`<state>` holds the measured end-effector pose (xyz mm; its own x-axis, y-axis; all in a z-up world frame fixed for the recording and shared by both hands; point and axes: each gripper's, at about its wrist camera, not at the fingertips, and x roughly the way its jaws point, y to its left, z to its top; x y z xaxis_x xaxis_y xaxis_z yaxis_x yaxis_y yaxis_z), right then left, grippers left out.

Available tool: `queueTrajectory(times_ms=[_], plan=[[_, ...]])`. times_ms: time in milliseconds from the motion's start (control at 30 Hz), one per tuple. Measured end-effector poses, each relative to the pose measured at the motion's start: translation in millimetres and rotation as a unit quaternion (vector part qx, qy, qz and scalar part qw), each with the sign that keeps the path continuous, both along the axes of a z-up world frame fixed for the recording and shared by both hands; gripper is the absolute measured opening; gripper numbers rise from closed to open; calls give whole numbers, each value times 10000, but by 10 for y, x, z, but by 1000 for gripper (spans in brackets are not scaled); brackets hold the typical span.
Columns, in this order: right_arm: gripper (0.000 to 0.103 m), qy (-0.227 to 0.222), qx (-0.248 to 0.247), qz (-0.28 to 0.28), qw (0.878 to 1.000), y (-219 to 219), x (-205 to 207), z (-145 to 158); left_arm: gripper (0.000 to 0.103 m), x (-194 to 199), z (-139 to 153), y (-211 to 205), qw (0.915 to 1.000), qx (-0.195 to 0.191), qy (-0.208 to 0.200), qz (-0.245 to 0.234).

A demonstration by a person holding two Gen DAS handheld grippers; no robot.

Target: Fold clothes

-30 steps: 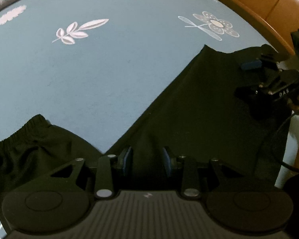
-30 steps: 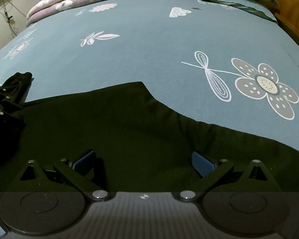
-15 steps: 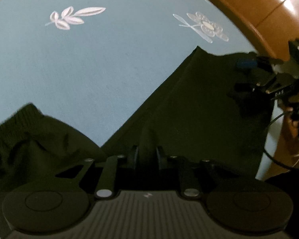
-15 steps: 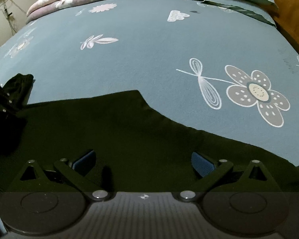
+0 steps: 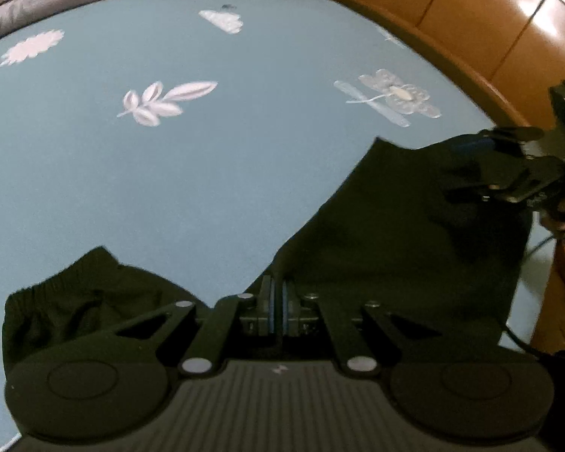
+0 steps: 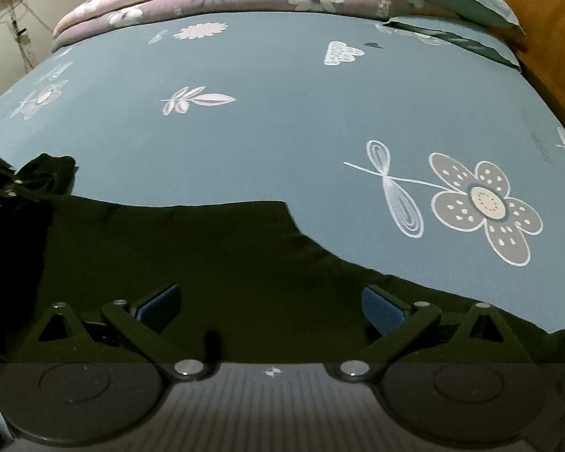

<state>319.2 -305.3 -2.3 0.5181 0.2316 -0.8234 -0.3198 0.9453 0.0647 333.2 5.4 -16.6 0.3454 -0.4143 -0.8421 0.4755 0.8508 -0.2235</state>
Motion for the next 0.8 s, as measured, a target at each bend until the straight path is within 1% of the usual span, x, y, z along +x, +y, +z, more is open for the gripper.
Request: queueTrajectory(times_ms=[100,133,200,233,333,367,433,467,500,633,700,800], plan=[[103,-3,-84,48,10000,51,-11,-5,5,18,-221,-19,9990,185,342,238],[103,-6,-83,55,10000,63,-15,-2,7,10,-247,-2,9986,141,387,325],[103,-5,-58,91,9999,87,-26,9,8,-7,-296,32,9976,44,474,495],[103,-16,-69,112,9999,99,-33,15,9,-14,-275,41,9975,45,436,548],[103,-23,-77,158,9998,140,-28,17,19,-55,-171,74,9970,71,281,713],[103,-17,-82,145,9999,149,-22,12,20,-79,-125,94,9968,44,206,772],[103,-4,-100,93,9999,165,-15,-3,31,-157,-6,155,9957,13,5,931],[103,4,-108,60,9999,172,-19,-12,41,-201,46,181,9948,29,-104,1013],[103,12,-115,27,9999,178,-23,-21,43,-252,90,194,9938,59,-222,1091],[103,85,-119,-35,9999,212,-43,-77,43,-400,182,248,9901,276,-530,1268],[103,109,-115,-41,9999,244,-59,-97,47,-455,172,257,9882,412,-552,1365],[103,111,-46,-1,9999,305,-68,-95,51,-498,106,220,9873,591,-507,1386]])
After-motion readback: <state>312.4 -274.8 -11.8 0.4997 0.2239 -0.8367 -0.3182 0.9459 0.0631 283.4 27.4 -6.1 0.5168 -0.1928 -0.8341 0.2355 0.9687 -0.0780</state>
